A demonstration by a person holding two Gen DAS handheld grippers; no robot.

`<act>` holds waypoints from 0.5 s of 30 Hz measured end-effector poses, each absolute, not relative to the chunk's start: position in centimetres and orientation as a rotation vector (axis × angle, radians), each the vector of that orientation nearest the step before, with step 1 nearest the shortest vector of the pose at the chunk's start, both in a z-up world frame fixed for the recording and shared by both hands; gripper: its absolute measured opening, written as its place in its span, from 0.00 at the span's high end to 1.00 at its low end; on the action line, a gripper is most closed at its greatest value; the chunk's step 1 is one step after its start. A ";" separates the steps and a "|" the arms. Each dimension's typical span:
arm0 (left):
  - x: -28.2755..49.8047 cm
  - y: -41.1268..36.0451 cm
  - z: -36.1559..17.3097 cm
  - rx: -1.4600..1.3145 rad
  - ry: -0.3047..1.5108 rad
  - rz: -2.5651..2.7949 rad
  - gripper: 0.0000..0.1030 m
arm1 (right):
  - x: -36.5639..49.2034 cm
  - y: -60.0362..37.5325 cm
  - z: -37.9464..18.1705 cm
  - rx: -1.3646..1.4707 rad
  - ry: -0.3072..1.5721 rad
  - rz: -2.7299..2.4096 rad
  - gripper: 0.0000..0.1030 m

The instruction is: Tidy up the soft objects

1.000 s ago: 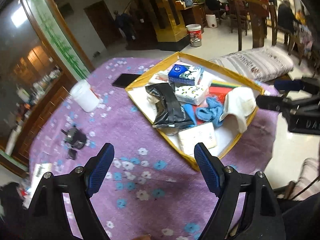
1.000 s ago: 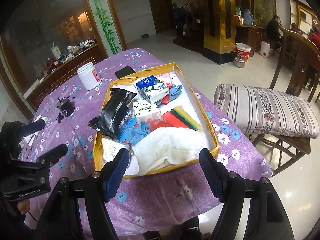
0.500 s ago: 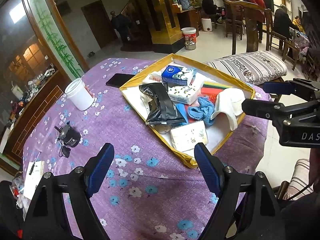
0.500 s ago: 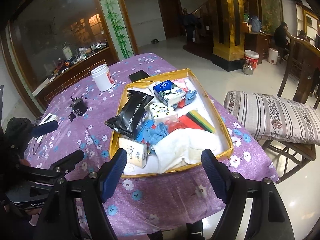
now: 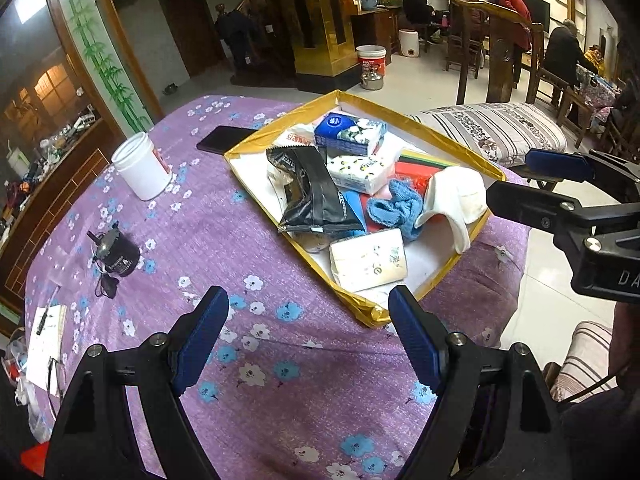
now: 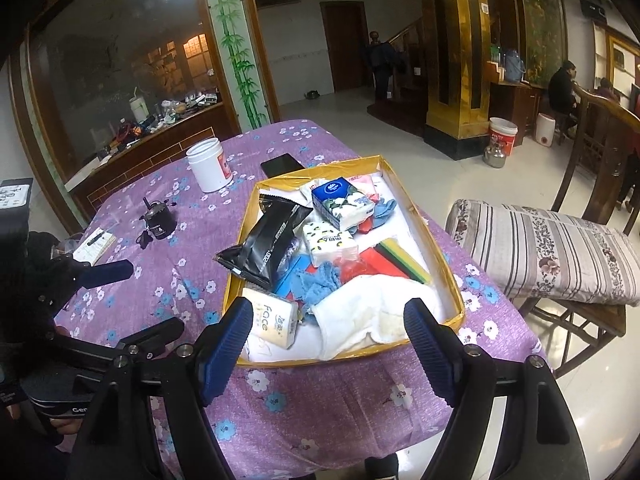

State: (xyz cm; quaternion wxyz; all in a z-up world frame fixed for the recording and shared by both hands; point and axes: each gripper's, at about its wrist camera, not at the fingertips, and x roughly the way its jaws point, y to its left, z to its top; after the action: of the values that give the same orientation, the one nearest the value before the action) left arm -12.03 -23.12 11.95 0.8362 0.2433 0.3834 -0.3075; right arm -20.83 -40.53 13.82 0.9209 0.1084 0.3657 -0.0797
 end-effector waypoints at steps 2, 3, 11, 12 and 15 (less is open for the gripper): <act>-11.9 -23.1 11.8 0.519 0.816 -0.644 0.20 | -20.8 -40.4 13.8 0.217 0.753 -0.161 0.22; -11.9 -23.1 11.7 0.521 0.817 -0.640 0.20 | -20.8 -40.3 13.8 0.214 0.753 -0.160 0.22; -11.6 -22.9 11.5 0.530 0.824 -0.611 0.20 | -20.6 -40.3 13.8 0.210 0.752 -0.159 0.22; -11.6 -22.9 11.4 0.533 0.824 -0.608 0.20 | -20.6 -40.3 13.8 0.210 0.752 -0.159 0.22; -11.6 -22.9 11.3 0.536 0.828 -0.608 0.20 | -20.6 -40.3 13.8 0.209 0.752 -0.161 0.22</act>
State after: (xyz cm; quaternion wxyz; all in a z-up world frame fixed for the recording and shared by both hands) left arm -11.57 -22.94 11.34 0.8371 0.2530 0.3910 -0.2871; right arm -20.61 -40.28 13.77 0.9216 0.1018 0.3663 -0.0786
